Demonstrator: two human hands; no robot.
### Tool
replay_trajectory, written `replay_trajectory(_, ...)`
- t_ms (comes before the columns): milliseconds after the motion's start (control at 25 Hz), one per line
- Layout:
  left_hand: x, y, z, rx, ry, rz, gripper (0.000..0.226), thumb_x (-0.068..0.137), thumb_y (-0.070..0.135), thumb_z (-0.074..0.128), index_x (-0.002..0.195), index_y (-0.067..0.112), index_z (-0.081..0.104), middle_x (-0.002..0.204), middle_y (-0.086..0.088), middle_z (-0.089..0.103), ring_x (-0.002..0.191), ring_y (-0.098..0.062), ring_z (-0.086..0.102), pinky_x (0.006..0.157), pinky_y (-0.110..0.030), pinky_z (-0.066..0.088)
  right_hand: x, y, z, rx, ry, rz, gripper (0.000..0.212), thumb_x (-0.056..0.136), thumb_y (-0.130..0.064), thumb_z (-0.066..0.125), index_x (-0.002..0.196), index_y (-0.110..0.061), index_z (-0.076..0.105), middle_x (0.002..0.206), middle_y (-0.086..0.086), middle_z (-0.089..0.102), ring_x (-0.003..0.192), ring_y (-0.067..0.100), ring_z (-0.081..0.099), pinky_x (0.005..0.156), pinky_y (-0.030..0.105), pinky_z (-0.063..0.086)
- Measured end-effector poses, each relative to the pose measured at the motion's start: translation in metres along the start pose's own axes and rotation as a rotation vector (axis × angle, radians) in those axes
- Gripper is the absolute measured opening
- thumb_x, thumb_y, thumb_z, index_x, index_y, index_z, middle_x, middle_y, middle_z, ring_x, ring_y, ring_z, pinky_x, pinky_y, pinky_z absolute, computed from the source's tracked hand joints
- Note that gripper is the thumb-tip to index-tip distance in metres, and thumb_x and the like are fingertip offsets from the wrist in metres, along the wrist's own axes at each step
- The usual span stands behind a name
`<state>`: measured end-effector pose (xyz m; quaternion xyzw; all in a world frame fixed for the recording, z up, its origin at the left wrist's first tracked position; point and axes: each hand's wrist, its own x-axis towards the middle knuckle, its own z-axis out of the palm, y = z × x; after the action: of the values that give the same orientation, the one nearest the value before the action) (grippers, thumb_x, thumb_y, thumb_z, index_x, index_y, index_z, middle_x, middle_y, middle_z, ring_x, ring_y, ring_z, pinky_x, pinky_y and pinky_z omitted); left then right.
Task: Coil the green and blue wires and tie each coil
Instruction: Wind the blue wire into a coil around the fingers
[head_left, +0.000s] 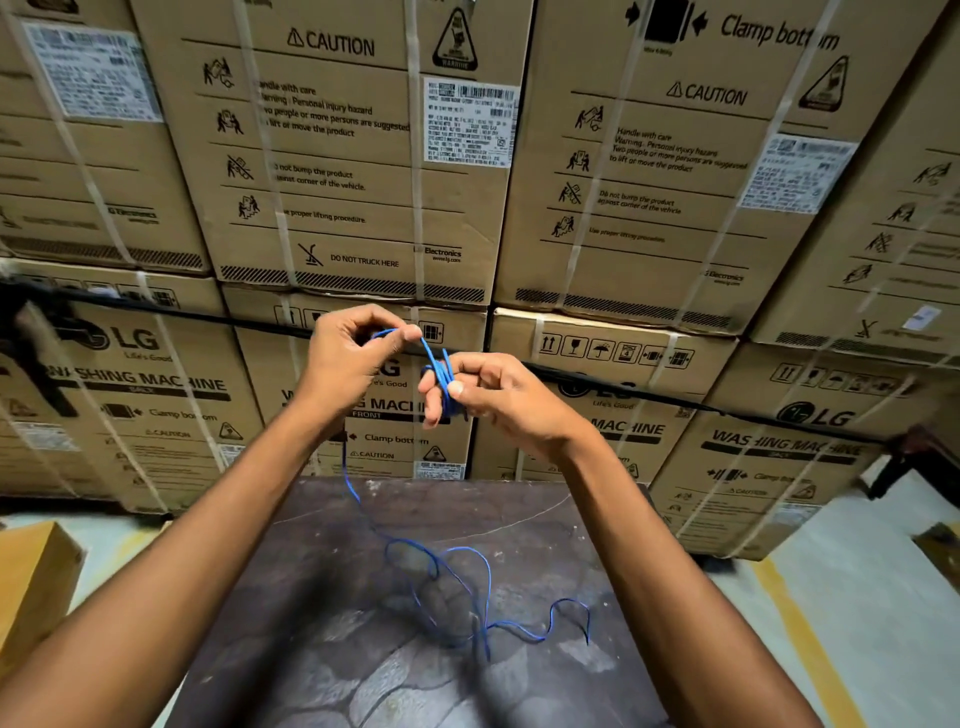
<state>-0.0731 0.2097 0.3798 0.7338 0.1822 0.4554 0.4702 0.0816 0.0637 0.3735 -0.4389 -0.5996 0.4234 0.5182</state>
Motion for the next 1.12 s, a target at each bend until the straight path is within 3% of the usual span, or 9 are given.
replay_trajectory(80, -0.003, -0.002, 0.009, -0.178, 0.014, -0.138, 0.011, 0.093, 0.009, 0.068, 0.082, 0.011, 0.069, 0.068, 0.003, 0.068, 0.05, 0.003, 0.054, 0.051, -0.01, 0.041, 0.0, -0.004, 0.004, 0.111, 0.013, -0.045, 0.022, 0.106, 0.002, 0.045, 0.121, 0.006, 0.059, 0.096, 0.017, 0.067, 0.09, 0.029, 0.068, 0.094, 0.039, 0.053)
replay_trajectory(160, -0.011, -0.009, 0.021, -0.387, -0.037, -0.301, 0.018, 0.099, 0.013, 0.061, 0.082, 0.015, 0.068, 0.059, 0.004, 0.063, 0.042, -0.002, 0.049, 0.041, -0.014, 0.035, 0.003, -0.006, 0.01, 0.226, 0.045, -0.079, 0.021, 0.105, 0.001, 0.045, 0.118, 0.003, 0.061, 0.094, 0.012, 0.068, 0.089, 0.027, 0.069, 0.094, 0.037, 0.054)
replay_trajectory(280, -0.026, -0.03, 0.036, -0.465, -0.086, -0.447, 0.027, 0.103, 0.021, 0.056, 0.083, 0.025, 0.073, 0.055, 0.01, 0.047, 0.043, -0.002, 0.031, 0.041, -0.018, 0.017, 0.012, -0.011, 0.016, 0.375, 0.132, -0.134, 0.021, 0.103, -0.004, 0.05, 0.119, 0.001, 0.062, 0.095, 0.008, 0.068, 0.091, 0.024, 0.066, 0.096, 0.036, 0.052)
replay_trajectory(400, -0.05, -0.043, 0.047, -0.286, -0.129, -0.387, 0.025, 0.104, 0.023, 0.055, 0.097, 0.024, 0.078, 0.055, 0.007, 0.042, 0.043, -0.003, 0.029, 0.042, -0.017, 0.02, 0.023, -0.013, 0.011, 0.419, 0.299, -0.227, 0.023, 0.106, -0.001, 0.045, 0.124, 0.004, 0.058, 0.093, 0.006, 0.069, 0.092, 0.022, 0.07, 0.089, 0.032, 0.057)
replay_trajectory(600, -0.063, -0.041, 0.038, -0.008, -0.211, -0.115, 0.022, 0.103, 0.014, 0.057, 0.104, 0.021, 0.078, 0.056, 0.004, 0.047, 0.051, -0.008, 0.04, 0.05, -0.022, 0.03, 0.031, -0.001, 0.004, -0.069, 0.523, -0.303, 0.023, 0.105, 0.005, 0.046, 0.124, 0.012, 0.058, 0.096, 0.025, 0.069, 0.096, 0.026, 0.07, 0.097, 0.033, 0.056)
replay_trajectory(760, -0.056, -0.02, 0.015, 0.354, -0.226, 0.039, 0.021, 0.096, 0.031, 0.06, 0.098, 0.027, 0.081, 0.064, 0.022, 0.067, 0.058, 0.001, 0.055, 0.054, -0.022, 0.037, 0.026, 0.02, 0.001, -0.684, 0.496, -0.265, 0.017, 0.102, -0.003, 0.052, 0.112, -0.004, 0.066, 0.091, 0.002, 0.075, 0.086, 0.022, 0.073, 0.086, 0.041, 0.058)
replay_trajectory(840, -0.048, -0.012, -0.001, 0.442, -0.176, 0.067, 0.022, 0.092, 0.036, 0.059, 0.086, 0.028, 0.079, 0.066, 0.01, 0.07, 0.056, -0.005, 0.054, 0.054, -0.028, 0.037, 0.02, 0.029, -0.004, -0.817, 0.457, -0.166, 0.013, 0.102, -0.006, 0.054, 0.108, -0.009, 0.066, 0.09, -0.003, 0.074, 0.08, 0.023, 0.071, 0.078, 0.044, 0.057)
replay_trajectory(1000, -0.028, -0.001, -0.018, 0.519, -0.199, 0.093, 0.016, 0.092, 0.034, 0.068, 0.08, 0.025, 0.073, 0.065, 0.008, 0.067, 0.056, -0.003, 0.054, 0.053, -0.022, 0.041, 0.007, 0.037, 0.001, -0.785, 0.23, 0.011, 0.012, 0.102, -0.005, 0.054, 0.101, -0.007, 0.066, 0.088, 0.001, 0.077, 0.079, -0.003, 0.068, 0.074, 0.019, 0.05)
replay_trajectory(1120, -0.007, 0.002, -0.017, 0.319, -0.182, 0.073, 0.012, 0.092, 0.02, 0.074, 0.084, 0.012, 0.075, 0.069, 0.006, 0.066, 0.06, 0.002, 0.054, 0.057, -0.011, 0.04, 0.005, 0.022, 0.01, -0.367, 0.082, 0.06, 0.021, 0.106, -0.001, 0.045, 0.111, 0.002, 0.065, 0.093, 0.013, 0.073, 0.089, 0.02, 0.07, 0.09, 0.03, 0.054)
